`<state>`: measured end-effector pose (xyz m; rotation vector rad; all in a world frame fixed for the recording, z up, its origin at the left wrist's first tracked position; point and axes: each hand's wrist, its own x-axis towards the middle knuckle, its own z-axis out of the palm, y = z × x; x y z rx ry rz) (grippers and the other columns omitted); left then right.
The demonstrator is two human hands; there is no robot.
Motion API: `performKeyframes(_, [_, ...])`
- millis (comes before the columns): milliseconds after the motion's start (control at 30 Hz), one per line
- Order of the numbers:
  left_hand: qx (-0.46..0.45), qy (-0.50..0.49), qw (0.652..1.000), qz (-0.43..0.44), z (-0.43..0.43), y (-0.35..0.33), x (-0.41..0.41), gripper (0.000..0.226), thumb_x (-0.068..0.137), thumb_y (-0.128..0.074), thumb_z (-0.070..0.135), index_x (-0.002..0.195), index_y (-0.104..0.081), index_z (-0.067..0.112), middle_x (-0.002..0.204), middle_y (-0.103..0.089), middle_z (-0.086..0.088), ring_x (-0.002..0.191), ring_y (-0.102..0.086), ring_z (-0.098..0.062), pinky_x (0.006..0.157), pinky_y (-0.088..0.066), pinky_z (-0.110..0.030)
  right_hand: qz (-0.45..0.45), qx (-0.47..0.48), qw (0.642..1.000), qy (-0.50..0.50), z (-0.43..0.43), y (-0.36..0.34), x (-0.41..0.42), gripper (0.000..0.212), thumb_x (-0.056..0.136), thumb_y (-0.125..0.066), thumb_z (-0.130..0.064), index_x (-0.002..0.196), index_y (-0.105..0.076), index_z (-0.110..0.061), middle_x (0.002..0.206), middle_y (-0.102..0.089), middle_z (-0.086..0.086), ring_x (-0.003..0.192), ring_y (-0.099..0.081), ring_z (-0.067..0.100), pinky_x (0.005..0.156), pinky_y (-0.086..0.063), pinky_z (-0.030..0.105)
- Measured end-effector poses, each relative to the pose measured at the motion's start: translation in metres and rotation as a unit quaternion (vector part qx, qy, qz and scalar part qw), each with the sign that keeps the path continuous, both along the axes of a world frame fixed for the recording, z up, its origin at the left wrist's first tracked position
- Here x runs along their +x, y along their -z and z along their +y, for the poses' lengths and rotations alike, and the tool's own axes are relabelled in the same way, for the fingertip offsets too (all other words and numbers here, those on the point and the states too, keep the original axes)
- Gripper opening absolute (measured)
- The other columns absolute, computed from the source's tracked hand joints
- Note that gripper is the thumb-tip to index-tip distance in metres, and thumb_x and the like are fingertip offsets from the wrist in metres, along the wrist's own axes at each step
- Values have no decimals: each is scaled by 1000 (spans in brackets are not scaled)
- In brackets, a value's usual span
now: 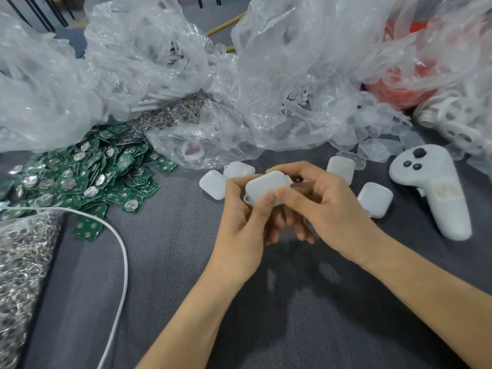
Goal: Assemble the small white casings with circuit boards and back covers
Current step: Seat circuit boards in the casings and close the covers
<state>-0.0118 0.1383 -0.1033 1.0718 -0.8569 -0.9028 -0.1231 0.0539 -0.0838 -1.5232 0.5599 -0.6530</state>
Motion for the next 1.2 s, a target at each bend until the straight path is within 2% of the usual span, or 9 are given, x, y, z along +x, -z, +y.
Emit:
performKeyframes(133, [-44, 10, 996, 71, -2, 1, 0, 11, 92, -41, 13, 99, -34, 17, 80, -65, 4, 60, -56, -13, 56, -45, -22, -7, -34, 998, 54, 4, 1, 2, 11, 80, -65, -26, 89, -67, -20, 60, -62, -5, 49, -53, 5, 47, -43, 17])
performKeyframes(267, [-24, -14, 999, -42, 1, 1, 2, 8, 92, -49, 17, 97, -43, 16, 95, -60, -4, 75, -57, -16, 70, -51, -30, 30, -193, 977, 82, 2, 2, -2, 7, 91, -61, -24, 93, -64, -18, 77, -65, -6, 69, -61, 13, 62, -48, 22])
performKeyframes(467, [24, -10, 984, -175, 3, -4, 13, 14, 88, -57, 20, 96, -60, 9, 77, -59, 2, 72, -52, -10, 67, -46, -41, 34, -379, 922, 69, -3, -2, -7, 25, 93, -50, -27, 83, -54, -4, 71, -56, 1, 62, -51, 16, 58, -41, 22])
performKeyframes(533, [38, 3, 982, -187, 3, -5, 15, 15, 88, -57, 20, 101, -63, 14, 82, -64, 10, 77, -57, -6, 69, -48, -30, 32, -425, 903, 64, -5, -1, -8, 25, 94, -52, -23, 80, -52, -3, 73, -54, 3, 61, -49, 19, 58, -43, 29])
performKeyframes(633, [24, 14, 978, -208, 4, -5, 14, 35, 89, -58, 12, 121, -56, 24, 100, -71, 0, 93, -66, -15, 82, -51, -27, 29, -454, 890, 41, -7, 0, -8, 26, 93, -56, -24, 78, -49, -3, 73, -49, 1, 62, -46, 21, 56, -43, 35])
performKeyframes(800, [-22, 25, 972, -234, 6, -4, 10, 26, 96, -50, 9, 116, -56, 25, 92, -69, 11, 82, -66, -4, 76, -49, -14, 32, -484, 873, 38, -9, -3, -10, 27, 93, -52, -18, 73, -49, 0, 68, -43, -3, 59, -33, 8, 55, -31, 17])
performKeyframes(967, [-27, -3, 961, -276, 8, 1, 8, 21, 96, -52, 19, 112, -56, 33, 85, -68, 13, 71, -67, -7, 68, -51, -18, 16, -508, 860, 50, -6, -7, -11, 26, 90, -51, -9, 66, -48, -1, 60, -33, -8, 57, -26, 9, 54, -26, 9])
performKeyframes(1100, [-43, 7, 979, -201, 5, -1, 5, 23, 96, -49, 12, 112, -57, 26, 86, -67, 10, 71, -62, -5, 68, -49, -17, 3, -424, 904, 59, -7, -6, -13, 28, 91, -56, -21, 70, -50, -3, 57, -45, -2, 54, -40, 12, 52, -33, 14])
performKeyframes(1200, [-12, 43, 999, 5, 0, -4, 7, 32, 91, -45, 15, 121, -54, 19, 92, -64, 2, 82, -60, -11, 72, -50, -22, 29, -376, 925, 50, -7, -2, -11, 21, 87, -66, -26, 84, -55, -8, 74, -54, -6, 62, -49, 9, 56, -42, 22])
